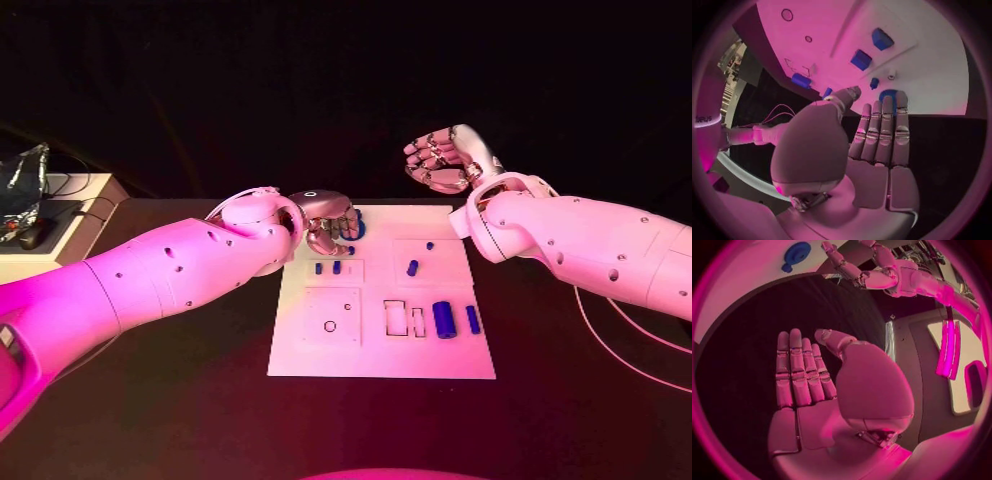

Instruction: Assemble the parts on the task board

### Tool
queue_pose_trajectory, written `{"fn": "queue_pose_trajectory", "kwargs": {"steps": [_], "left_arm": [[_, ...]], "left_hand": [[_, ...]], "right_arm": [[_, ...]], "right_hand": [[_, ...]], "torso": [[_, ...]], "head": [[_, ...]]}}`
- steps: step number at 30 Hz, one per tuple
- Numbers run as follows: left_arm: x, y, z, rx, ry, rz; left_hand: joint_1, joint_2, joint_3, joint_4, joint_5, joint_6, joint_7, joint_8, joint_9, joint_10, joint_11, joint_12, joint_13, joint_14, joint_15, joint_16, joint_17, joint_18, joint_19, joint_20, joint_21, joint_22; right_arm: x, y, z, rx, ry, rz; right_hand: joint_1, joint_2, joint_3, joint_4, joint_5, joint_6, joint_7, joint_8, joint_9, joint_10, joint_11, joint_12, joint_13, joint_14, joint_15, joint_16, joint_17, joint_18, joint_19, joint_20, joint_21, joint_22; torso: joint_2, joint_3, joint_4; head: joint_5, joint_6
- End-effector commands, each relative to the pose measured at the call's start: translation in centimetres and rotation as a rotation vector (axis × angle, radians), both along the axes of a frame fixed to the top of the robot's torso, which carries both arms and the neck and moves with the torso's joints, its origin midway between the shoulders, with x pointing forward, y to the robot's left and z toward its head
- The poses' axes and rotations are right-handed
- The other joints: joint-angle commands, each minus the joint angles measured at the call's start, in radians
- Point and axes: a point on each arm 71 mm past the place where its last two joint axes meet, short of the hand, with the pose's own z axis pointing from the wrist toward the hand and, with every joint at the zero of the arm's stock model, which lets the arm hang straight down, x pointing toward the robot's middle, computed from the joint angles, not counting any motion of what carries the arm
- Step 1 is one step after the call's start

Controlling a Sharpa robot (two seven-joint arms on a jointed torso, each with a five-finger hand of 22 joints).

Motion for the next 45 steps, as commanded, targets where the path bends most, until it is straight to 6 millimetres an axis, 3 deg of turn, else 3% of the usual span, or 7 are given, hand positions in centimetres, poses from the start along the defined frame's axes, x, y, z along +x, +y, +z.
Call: {"fn": "queue_pose_trajectory", "kwargs": {"steps": [1, 2, 7, 16, 20, 26, 45], "left_arm": [[0.2, -0.3, -0.3, 0.077, -0.006, 0.009], [0.2, -0.4, -0.3, 0.076, -0.010, 0.009], [0.4, -0.8, -0.3, 0.064, -0.032, 0.012], [0.7, -1.2, -0.7, 0.079, -0.018, 0.011], [0.8, -1.3, -1.1, 0.097, 0.001, 0.011], [0.9, -1.4, -1.5, 0.113, 0.017, 0.012], [1.4, -1.1, -2.0, 0.140, 0.025, 0.039]], "left_hand": [[0.006, 0.010, -0.011, -0.002, -0.003, 0.008, -0.004, -0.007, -0.003, -0.003, -0.003, 0.001, 0.003, -0.016, -0.002, 0.048, 0.023, 0.006, 0.001, -0.010, 0.026, 0.023], [0.006, 0.011, -0.012, -0.002, -0.003, 0.009, -0.004, -0.008, -0.004, -0.003, -0.003, 0.002, 0.003, -0.017, -0.004, 0.059, 0.028, 0.006, 0.002, -0.012, 0.033, 0.029], [0.014, 0.016, -0.010, -0.002, -0.001, 0.025, 0.000, -0.023, -0.014, 0.004, -0.009, 0.015, 0.005, -0.031, -0.024, 0.281, 0.128, 0.005, -0.012, -0.039, 0.230, 0.196], [0.012, 0.014, 0.031, 0.006, -0.002, 0.038, -0.007, -0.028, -0.014, 0.010, -0.014, 0.026, 0.007, -0.025, -0.036, 0.463, 0.191, 0.010, -0.051, -0.044, 0.436, 0.372], [0.014, 0.015, 0.048, 0.004, -0.003, 0.044, -0.011, -0.026, -0.011, 0.028, -0.020, 0.043, 0.016, -0.013, -0.041, 0.513, 0.204, 0.011, -0.059, -0.046, 0.489, 0.417], [0.009, 0.017, 0.060, 0.001, -0.004, 0.051, -0.011, -0.024, -0.007, 0.043, -0.025, 0.065, 0.031, 0.006, -0.046, 0.569, 0.220, 0.012, -0.064, -0.049, 0.542, 0.460], [0.019, 0.027, 0.075, -0.008, -0.007, 0.055, -0.007, -0.023, -0.004, 0.041, -0.028, 0.079, 0.041, 0.013, -0.049, 0.599, 0.225, 0.013, -0.068, -0.051, 0.575, 0.487]], "right_arm": [[0.1, -0.2, 0.2, 0.057, 0.009, -0.005], [0.1, -0.3, 0.2, 0.063, 0.012, -0.006], [0.2, -0.3, 0.3, 0.079, 0.019, -0.009], [0.2, -0.4, 0.6, 0.089, 0.020, -0.008], [0.1, -0.4, 0.8, 0.092, 0.019, -0.007], [0.1, -0.5, 0.9, 0.095, 0.019, -0.006], [0.1, -0.5, 1.1, 0.101, 0.024, -0.002]], "right_hand": [[-0.008, 0.007, -0.001, 0.004, 0.004, -0.003, 0.009, -0.006, -0.002, -0.012, 0.000, -0.003, -0.001, -0.016, 0.006, -0.024, -0.010, 0.001, -0.009, 0.007, -0.028, -0.024], [-0.008, 0.007, 0.000, 0.004, 0.004, -0.004, 0.010, -0.006, -0.003, -0.014, 0.001, -0.002, -0.001, -0.019, 0.008, -0.030, -0.013, 0.001, -0.010, 0.009, -0.036, -0.031], [-0.008, 0.007, 0.001, 0.004, 0.004, -0.005, 0.010, -0.005, -0.003, -0.016, 0.002, -0.002, -0.001, -0.024, 0.011, -0.040, -0.017, 0.002, -0.010, 0.013, -0.049, -0.043], [-0.008, 0.008, 0.002, 0.004, 0.005, -0.005, 0.010, -0.005, -0.004, -0.016, 0.002, -0.002, -0.001, -0.025, 0.012, -0.043, -0.019, 0.002, -0.010, 0.014, -0.053, -0.047], [-0.008, 0.008, 0.002, 0.004, 0.006, -0.005, 0.010, -0.005, -0.004, -0.016, 0.003, -0.002, -0.001, -0.025, 0.012, -0.044, -0.019, 0.002, -0.010, 0.014, -0.054, -0.049], [-0.008, 0.008, 0.002, 0.004, 0.006, -0.006, 0.011, -0.005, -0.004, -0.016, 0.003, -0.002, -0.001, -0.026, 0.012, -0.046, -0.020, 0.002, -0.010, 0.015, -0.056, -0.051], [-0.009, 0.010, 0.003, 0.005, 0.007, -0.006, 0.011, -0.004, -0.004, -0.016, 0.003, -0.001, -0.001, -0.027, 0.013, -0.050, -0.022, 0.003, -0.009, 0.017, -0.062, -0.057]], "torso": [[0.001, 0.0001, 0.0011], [0.001, -0.0003, 0.0015], [0.003, -0.0013, -0.0003], [0.007, 0.0002, -0.0047], [0.010, 0.0002, -0.0075], [0.011, 0.0011, -0.0093], [0.010, 0.0004, -0.0079]], "head": [[-0.001, -0.001], [-0.003, -0.001], [-0.004, -0.003], [-0.004, -0.005], [-0.003, -0.007], [-0.003, -0.008], [-0.008, -0.011]]}}
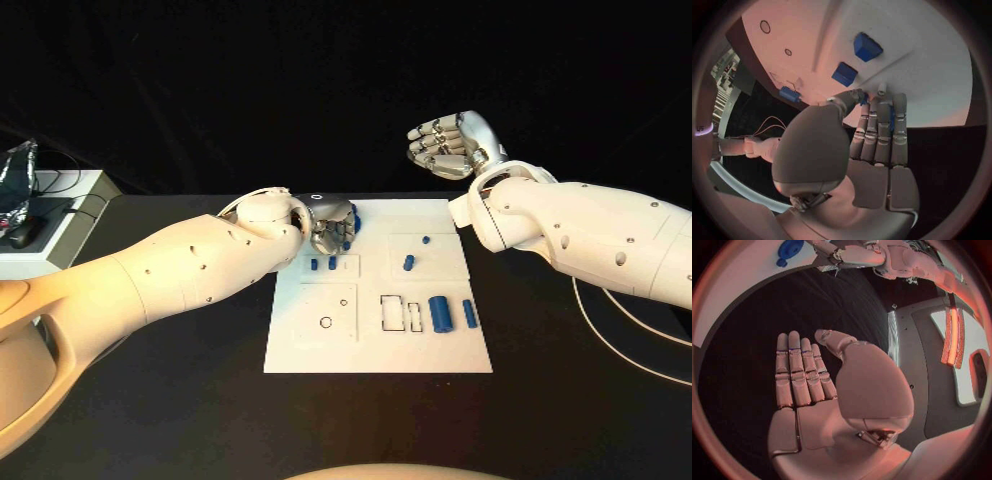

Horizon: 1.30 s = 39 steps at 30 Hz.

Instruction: Assemble the parts on the task board

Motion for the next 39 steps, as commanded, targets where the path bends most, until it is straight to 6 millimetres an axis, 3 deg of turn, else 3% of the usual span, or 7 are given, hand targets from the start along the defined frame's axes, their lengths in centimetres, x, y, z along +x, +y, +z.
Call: {"fn": "queue_pose_trajectory", "kwargs": {"steps": [1, 5, 14, 28, 33, 39], "left_arm": [[0.06, -0.02, -0.16, 0.024, 0.011, 0.002], [0.07, -0.09, -0.16, 0.019, 0.007, -0.005], [0.02, -0.21, -0.12, 0.004, -0.002, -0.020], [-0.11, -0.34, -0.13, -0.005, 0.011, -0.025], [-0.20, -0.39, -0.10, -0.006, 0.012, -0.026], [-0.31, -0.58, -0.02, -0.012, 0.008, -0.032]], "left_hand": [[0.003, 0.012, 0.007, -0.003, -0.007, 0.008, 0.003, 0.003, 0.002, 0.006, -0.003, 0.006, 0.003, 0.010, 0.000, 0.007, 0.002, 0.012, -0.008, 0.000, 0.008, 0.004], [0.009, 0.022, 0.014, -0.010, -0.010, 0.024, 0.004, 0.011, 0.007, 0.020, -0.012, 0.023, 0.013, 0.018, -0.006, 0.023, 0.004, 0.013, -0.010, -0.002, 0.027, 0.019], [0.004, 0.036, 0.018, -0.014, -0.014, 0.051, -0.001, 0.021, 0.015, 0.042, -0.023, 0.041, 0.027, 0.099, -0.017, 0.078, 0.084, 0.014, -0.010, -0.012, 0.055, 0.041], [-0.012, 0.019, 0.020, -0.014, -0.016, 0.000, 0.003, -0.014, 0.004, 0.026, -0.011, 0.027, 0.029, 0.114, -0.009, 0.094, 0.089, 0.011, -0.012, -0.010, 0.071, 0.057], [-0.026, -0.002, 0.023, -0.012, -0.016, -0.057, -0.005, -0.051, -0.011, 0.008, 0.002, 0.010, 0.026, 0.100, 0.003, 0.090, 0.068, 0.012, -0.021, -0.001, 0.073, 0.060], [-0.026, -0.002, 0.025, -0.011, -0.015, -0.055, -0.003, -0.051, -0.012, 0.007, 0.003, 0.007, 0.026, 0.102, 0.004, 0.093, 0.069, 0.012, -0.022, 0.001, 0.073, 0.061]], "right_arm": [[-0.05, 0.11, 0.12, 0.002, -0.006, 0.015], [-0.06, 0.12, 0.15, 0.002, -0.005, 0.017], [-0.05, 0.08, 0.19, 0.002, -0.005, 0.016], [-0.04, 0.01, 0.23, 0.002, -0.005, 0.014], [-0.03, -0.06, 0.24, 0.002, -0.005, 0.013], [-0.01, -0.11, 0.25, 0.002, -0.005, 0.012]], "right_hand": [[-0.005, 0.006, 0.003, 0.005, 0.004, -0.001, 0.006, -0.004, -0.001, -0.007, 0.002, -0.001, -0.001, -0.007, -0.001, -0.004, -0.001, 0.003, 0.000, 0.007, -0.003, -0.001], [-0.005, 0.006, 0.003, 0.005, 0.004, -0.001, 0.006, -0.004, -0.001, -0.007, 0.002, -0.001, -0.001, -0.007, -0.001, -0.004, -0.001, 0.003, 0.000, 0.007, -0.003, -0.001], [-0.005, 0.006, 0.003, 0.006, 0.004, -0.001, 0.006, -0.004, -0.001, -0.007, 0.002, -0.001, -0.001, -0.008, 0.000, -0.006, -0.002, 0.003, 0.000, 0.008, -0.006, -0.004], [-0.004, 0.006, 0.005, 0.005, 0.005, -0.001, 0.007, -0.004, -0.002, -0.007, 0.003, -0.001, -0.001, -0.013, 0.002, -0.015, -0.006, 0.003, 0.000, 0.011, -0.018, -0.015], [-0.005, 0.006, 0.005, 0.005, 0.005, -0.001, 0.008, -0.004, -0.002, -0.007, 0.003, -0.001, -0.001, -0.014, 0.003, -0.017, -0.007, 0.003, 0.000, 0.012, -0.021, -0.018], [-0.004, 0.006, 0.005, 0.004, 0.005, -0.001, 0.008, -0.003, -0.002, -0.007, 0.003, -0.001, -0.001, -0.015, 0.003, -0.019, -0.007, 0.003, -0.001, 0.012, -0.023, -0.020]], "torso": [[0.000, -0.0005, 0.0000], [0.001, -0.0007, -0.0002], [0.000, -0.0009, 0.0009], [0.000, -0.0007, 0.0014], [0.001, -0.0006, 0.0008], [0.001, -0.0006, 0.0009]], "head": [[-0.001, -0.001], [-0.002, -0.003], [-0.003, -0.008], [-0.004, -0.009], [-0.004, -0.010], [-0.005, -0.010]]}}
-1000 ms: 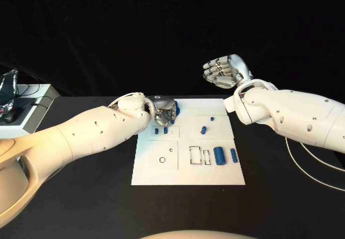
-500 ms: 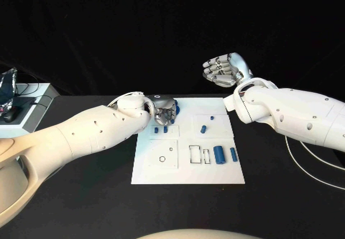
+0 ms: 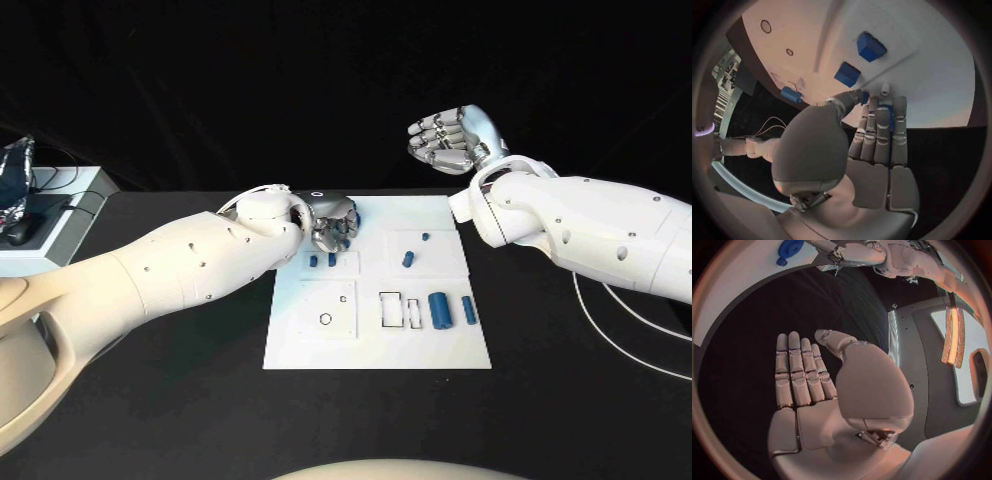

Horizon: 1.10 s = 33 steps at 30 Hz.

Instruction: Assemble the parts on the task board

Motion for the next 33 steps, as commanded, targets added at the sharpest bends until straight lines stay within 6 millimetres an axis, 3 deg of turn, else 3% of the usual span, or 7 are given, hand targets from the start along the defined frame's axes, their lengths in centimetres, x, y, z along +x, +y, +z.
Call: {"fn": "queue_pose_trajectory", "kwargs": {"steps": [1, 7, 14, 26, 33], "left_arm": [[-0.16, -0.28, 0.05, -0.009, 0.006, -0.014], [-0.18, -0.36, 0.09, -0.011, 0.003, -0.016], [-0.06, -0.15, 0.02, -0.006, 0.006, -0.006], [0.16, 0.11, 0.22, -0.026, -0.024, 0.008], [-0.03, 0.33, 0.54, -0.089, -0.041, 0.007]], "left_hand": [[-0.001, -0.005, 0.006, 0.003, -0.002, 0.006, 0.005, 0.002, 0.000, -0.005, 0.001, -0.003, 0.001, 0.005, 0.005, 0.005, 0.002, 0.013, -0.006, 0.000, 0.007, 0.002], [0.005, 0.003, 0.015, -0.001, -0.002, 0.044, 0.013, 0.022, 0.007, 0.005, -0.003, 0.000, 0.005, 0.017, 0.003, 0.016, 0.014, 0.011, 0.003, 0.000, 0.019, 0.016], [0.022, 0.036, 0.027, -0.013, -0.005, 0.112, 0.016, 0.057, 0.024, 0.034, -0.016, 0.015, 0.018, 0.075, -0.008, 0.059, 0.085, 0.008, 0.022, -0.007, 0.045, 0.044], [0.054, 0.077, 0.048, -0.055, -0.008, 0.152, 0.011, 0.073, 0.038, 0.067, -0.029, 0.040, 0.048, 0.161, -0.023, 0.113, 0.184, -0.004, 0.075, -0.023, 0.110, 0.110], [0.053, 0.075, 0.057, -0.061, -0.007, 0.150, 0.014, 0.069, 0.038, 0.065, -0.027, 0.038, 0.051, 0.169, -0.023, 0.115, 0.192, -0.007, 0.083, -0.024, 0.122, 0.123]], "right_arm": [[-0.03, 0.11, 0.09, -0.002, -0.005, 0.015], [-0.02, 0.09, 0.10, -0.002, -0.005, 0.015], [-0.01, 0.06, 0.10, -0.002, -0.005, 0.015], [-0.01, 0.04, 0.11, -0.003, -0.006, 0.015], [0.02, -0.11, 0.11, -0.003, -0.006, 0.013]], "right_hand": [[-0.004, 0.006, 0.002, 0.001, 0.005, -0.001, 0.008, -0.004, -0.001, -0.007, 0.003, -0.001, -0.001, -0.006, 0.001, -0.005, -0.001, 0.003, -0.001, 0.005, -0.004, -0.001], [-0.003, 0.007, 0.003, 0.001, 0.006, -0.001, 0.008, -0.003, -0.001, -0.006, 0.003, -0.001, -0.001, -0.006, 0.001, -0.007, -0.002, 0.003, -0.001, 0.005, -0.006, -0.003], [-0.002, 0.008, 0.004, 0.001, 0.006, -0.001, 0.008, -0.003, -0.001, -0.006, 0.003, -0.001, -0.001, -0.006, 0.001, -0.007, -0.002, 0.003, 0.000, 0.005, -0.007, -0.005], [-0.002, 0.009, 0.005, 0.001, 0.006, -0.001, 0.008, -0.003, -0.001, -0.006, 0.003, -0.001, -0.001, -0.006, 0.002, -0.008, -0.003, 0.003, 0.000, 0.005, -0.008, -0.006], [-0.002, 0.009, 0.005, 0.001, 0.006, -0.001, 0.008, -0.003, -0.001, -0.006, 0.003, -0.001, -0.001, -0.006, 0.002, -0.008, -0.003, 0.003, 0.000, 0.005, -0.008, -0.006]], "torso": [[0.001, -0.0003, -0.0004], [0.001, 0.0000, 0.0000], [0.001, -0.0006, 0.0002], [0.001, -0.0002, 0.0003], [0.001, -0.0010, -0.0003]], "head": [[-0.001, -0.001], [-0.003, -0.001], [-0.004, -0.001], [-0.004, -0.001], [-0.004, 0.004]]}}
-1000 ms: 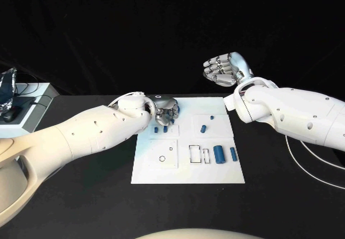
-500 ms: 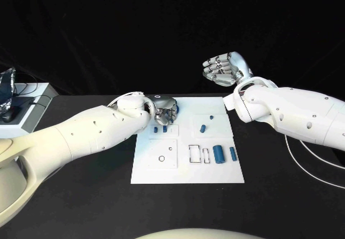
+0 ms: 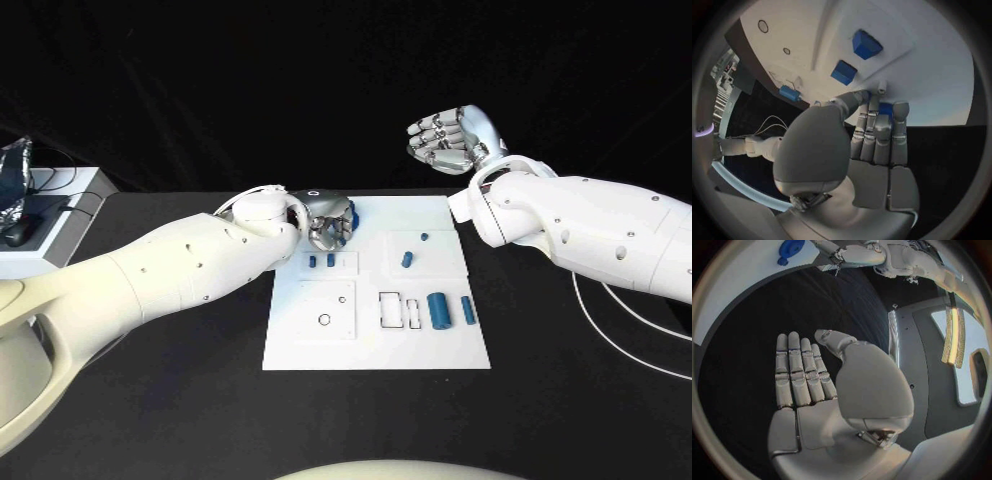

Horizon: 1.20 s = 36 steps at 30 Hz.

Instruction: Assemble the parts on the task board

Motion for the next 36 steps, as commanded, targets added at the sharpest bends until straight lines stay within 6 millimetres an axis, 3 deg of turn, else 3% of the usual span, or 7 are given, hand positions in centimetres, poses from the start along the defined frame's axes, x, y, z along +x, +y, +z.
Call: {"fn": "queue_pose_trajectory", "kwargs": {"steps": [1, 13, 18, 24, 29, 36], "left_arm": [[-0.2, 0.0, 0.5, -0.077, -0.022, -0.007], [-1.1, 2.7, 3.5, -0.218, -0.007, 0.020], [-1.3, 4.3, 4.2, -0.218, 0.000, 0.044], [-1.3, 4.9, 4.0, -0.197, 0.014, 0.052], [-1.4, 5.0, 3.1, -0.168, 0.014, 0.052], [-1.3, 5.1, 1.6, -0.134, 0.012, 0.058]], "left_hand": [[-0.002, 0.011, 0.004, -0.003, 0.007, 0.003, 0.003, -0.001, -0.001, 0.003, 0.003, 0.001, 0.002, 0.007, 0.000, 0.007, 0.003, -0.007, 0.009, -0.003, 0.009, 0.005], [-0.007, 0.007, 0.008, -0.006, 0.007, 0.004, 0.006, -0.003, 0.000, 0.004, 0.004, -0.002, 0.004, 0.016, 0.002, 0.010, 0.009, -0.010, 0.020, -0.003, 0.021, 0.018], [-0.014, 0.003, 0.012, -0.007, 0.010, 0.006, 0.006, -0.004, 0.000, 0.005, 0.005, -0.005, 0.006, 0.017, 0.003, 0.010, 0.006, -0.010, 0.021, -0.003, 0.025, 0.021], [-0.025, -0.003, 0.011, -0.005, 0.008, 0.006, 0.006, -0.006, 0.001, 0.005, 0.005, -0.009, 0.007, 0.017, 0.003, 0.009, 0.003, -0.010, 0.017, -0.002, 0.024, 0.019], [-0.026, -0.004, 0.011, -0.005, 0.008, 0.005, 0.006, -0.007, 0.001, 0.004, 0.005, -0.011, 0.008, 0.016, 0.003, 0.009, 0.002, -0.009, 0.015, -0.002, 0.022, 0.018], [-0.027, -0.004, 0.011, -0.005, 0.008, 0.005, 0.005, -0.008, 0.000, 0.004, 0.005, -0.011, 0.008, 0.017, 0.003, 0.009, 0.003, -0.010, 0.017, -0.002, 0.024, 0.020]], "right_arm": [[0.0, 0.0, 0.1, -0.003, -0.005, 0.015], [0.1, -1.2, 0.0, -0.008, -0.003, -0.005], [0.2, -1.6, 0.0, -0.011, -0.001, -0.013], [0.2, -1.7, -0.1, -0.028, -0.002, -0.009], [0.3, -1.7, -0.1, -0.032, -0.002, -0.005], [0.2, -1.5, -0.1, -0.030, 0.000, -0.001]], "right_hand": [[-0.002, 0.009, 0.005, 0.001, 0.006, -0.001, 0.008, -0.003, -0.001, -0.006, 0.003, -0.001, -0.001, -0.005, 0.000, -0.004, -0.001, 0.003, 0.000, 0.006, -0.005, -0.001], [-0.002, 0.008, 0.005, 0.000, 0.006, -0.001, 0.008, -0.003, -0.002, -0.007, 0.004, -0.001, -0.001, -0.006, 0.001, -0.008, -0.003, 0.003, 0.001, 0.007, -0.009, -0.005], [-0.002, 0.007, 0.005, -0.001, 0.006, -0.002, 0.008, -0.003, -0.002, -0.008, 0.004, -0.002, -0.001, -0.008, 0.002, -0.011, -0.004, 0.003, 0.001, 0.008, -0.014, -0.010], [0.002, 0.012, 0.001, -0.004, 0.005, -0.001, 0.007, -0.002, -0.003, 0.000, 0.001, 0.001, 0.000, 0.025, -0.007, -0.003, -0.001, 0.006, 0.032, 0.000, -0.010, -0.017], [-0.001, 0.010, 0.000, -0.004, 0.005, -0.001, 0.007, -0.002, -0.003, 0.000, 0.001, -0.001, -0.001, 0.017, -0.004, -0.012, -0.004, 0.004, 0.030, 0.001, -0.017, -0.023], [-0.002, 0.010, 0.001, -0.004, 0.006, -0.001, 0.008, -0.002, -0.004, -0.003, 0.003, -0.002, -0.002, 0.008, -0.001, -0.022, -0.008, 0.002, 0.024, 0.003, -0.029, -0.033]], "torso": [[0.000, -0.0009, -0.0001], [-0.002, 0.0005, 0.0067], [-0.006, 0.0012, 0.0147], [-0.006, -0.0011, 0.0158], [-0.006, 0.0017, 0.0132], [-0.004, 0.0015, 0.0140]], "head": [[-0.001, 0.003], [-0.009, 0.004], [-0.011, 0.002], [-0.012, -0.002], [-0.007, -0.002], [-0.006, -0.004]]}}
